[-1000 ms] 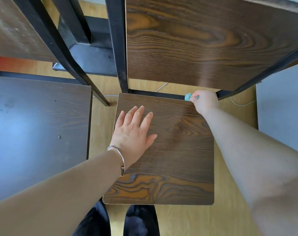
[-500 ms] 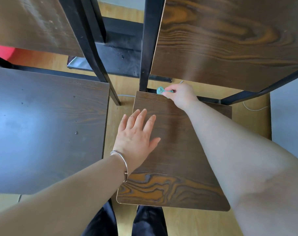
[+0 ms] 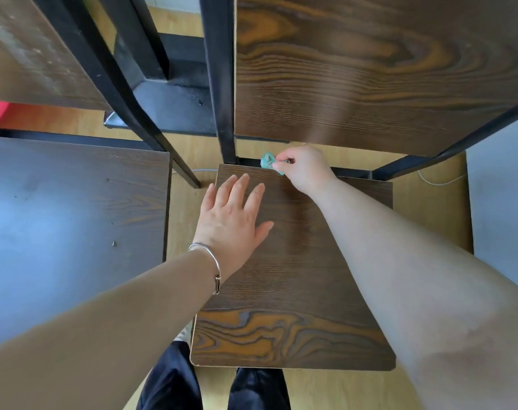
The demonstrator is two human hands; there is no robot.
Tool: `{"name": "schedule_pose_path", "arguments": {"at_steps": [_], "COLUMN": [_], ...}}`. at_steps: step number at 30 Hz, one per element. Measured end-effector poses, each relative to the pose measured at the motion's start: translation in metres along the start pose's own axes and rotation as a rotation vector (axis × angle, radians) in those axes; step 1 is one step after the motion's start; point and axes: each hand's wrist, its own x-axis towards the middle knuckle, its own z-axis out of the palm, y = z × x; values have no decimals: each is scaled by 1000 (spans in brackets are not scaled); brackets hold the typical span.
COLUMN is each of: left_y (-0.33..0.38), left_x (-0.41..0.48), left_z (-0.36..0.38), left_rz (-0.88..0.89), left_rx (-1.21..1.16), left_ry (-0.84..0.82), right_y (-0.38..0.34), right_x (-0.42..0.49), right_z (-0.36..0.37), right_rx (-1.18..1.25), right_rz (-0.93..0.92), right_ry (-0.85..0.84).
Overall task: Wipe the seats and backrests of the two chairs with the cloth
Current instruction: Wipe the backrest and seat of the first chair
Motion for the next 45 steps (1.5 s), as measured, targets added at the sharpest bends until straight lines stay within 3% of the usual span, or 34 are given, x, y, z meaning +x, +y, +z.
{"name": "schedule_pose_path", "arguments": {"at_steps": [11, 23, 33, 37, 42, 45], "left_y": [34, 4, -20, -27, -25, -22], "left_x": [33, 23, 6, 1, -5, -10], "left_z": [4, 6, 14, 15, 19, 22], "left_rz": [21, -27, -77, -71, -63, -56], "left_rx": [-22, -58, -50, -32, -14, -1], "left_ry": [-37, -72, -27, -14, -26, -36], "right_y": [83, 55, -37, -40, -27, -15], "right_x": [-15, -5, 11, 11, -4, -22], "right_z": [-54, -39, 29, 34, 35, 39], "right_rx": [38, -43, 65, 63, 23, -21], "right_rz": [142, 222, 45, -15, -260, -309], "right_ry": [-1, -43, 3, 59, 178, 162]}}
